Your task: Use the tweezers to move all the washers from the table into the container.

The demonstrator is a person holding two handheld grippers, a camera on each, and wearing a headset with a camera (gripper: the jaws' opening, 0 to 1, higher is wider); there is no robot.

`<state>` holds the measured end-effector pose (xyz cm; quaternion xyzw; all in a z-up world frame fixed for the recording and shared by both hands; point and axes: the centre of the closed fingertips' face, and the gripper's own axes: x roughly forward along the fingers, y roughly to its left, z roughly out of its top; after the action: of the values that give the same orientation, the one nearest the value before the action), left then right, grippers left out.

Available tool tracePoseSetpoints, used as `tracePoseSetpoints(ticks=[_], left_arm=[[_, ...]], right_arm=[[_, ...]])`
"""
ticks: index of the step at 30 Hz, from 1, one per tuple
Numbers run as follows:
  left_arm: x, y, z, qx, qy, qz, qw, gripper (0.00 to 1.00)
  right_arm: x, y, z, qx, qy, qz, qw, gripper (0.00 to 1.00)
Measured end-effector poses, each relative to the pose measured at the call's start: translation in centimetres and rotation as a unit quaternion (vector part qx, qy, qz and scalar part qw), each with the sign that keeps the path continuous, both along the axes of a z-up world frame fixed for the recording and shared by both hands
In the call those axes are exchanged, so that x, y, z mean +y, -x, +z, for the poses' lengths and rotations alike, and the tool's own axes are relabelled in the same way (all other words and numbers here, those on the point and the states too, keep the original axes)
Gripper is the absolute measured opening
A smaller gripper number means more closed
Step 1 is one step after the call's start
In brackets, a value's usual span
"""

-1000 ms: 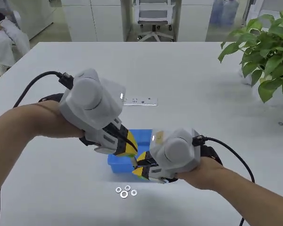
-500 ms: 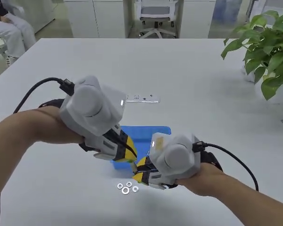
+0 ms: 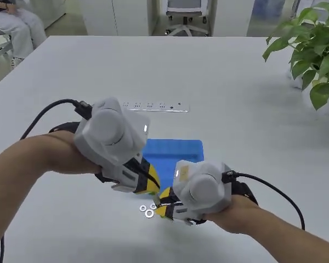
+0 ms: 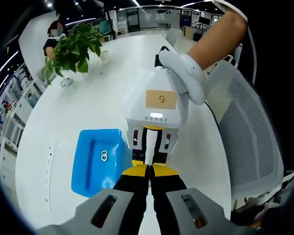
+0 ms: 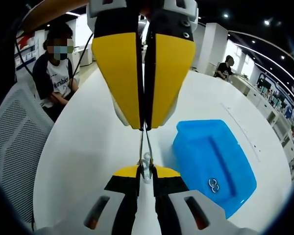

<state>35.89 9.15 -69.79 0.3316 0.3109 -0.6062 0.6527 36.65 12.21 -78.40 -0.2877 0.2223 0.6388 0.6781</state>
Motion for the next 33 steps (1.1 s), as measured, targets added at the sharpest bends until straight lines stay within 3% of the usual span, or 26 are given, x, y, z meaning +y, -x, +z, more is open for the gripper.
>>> tracePoseSetpoints(ticks=[12, 33], left_arm=[[0.0, 0.2, -1.2, 0.007, -0.002, 0.004, 1.0, 0.05], [-0.7, -0.5, -0.9, -0.001, 0.012, 0.008, 0.9999, 0.05]], right_arm=[[0.1, 0.3, -1.2, 0.012, 0.005, 0.0, 0.9999, 0.12], [-0.1, -0.3, -1.0, 0.012, 0.0, -0.01, 0.9999, 0.12]])
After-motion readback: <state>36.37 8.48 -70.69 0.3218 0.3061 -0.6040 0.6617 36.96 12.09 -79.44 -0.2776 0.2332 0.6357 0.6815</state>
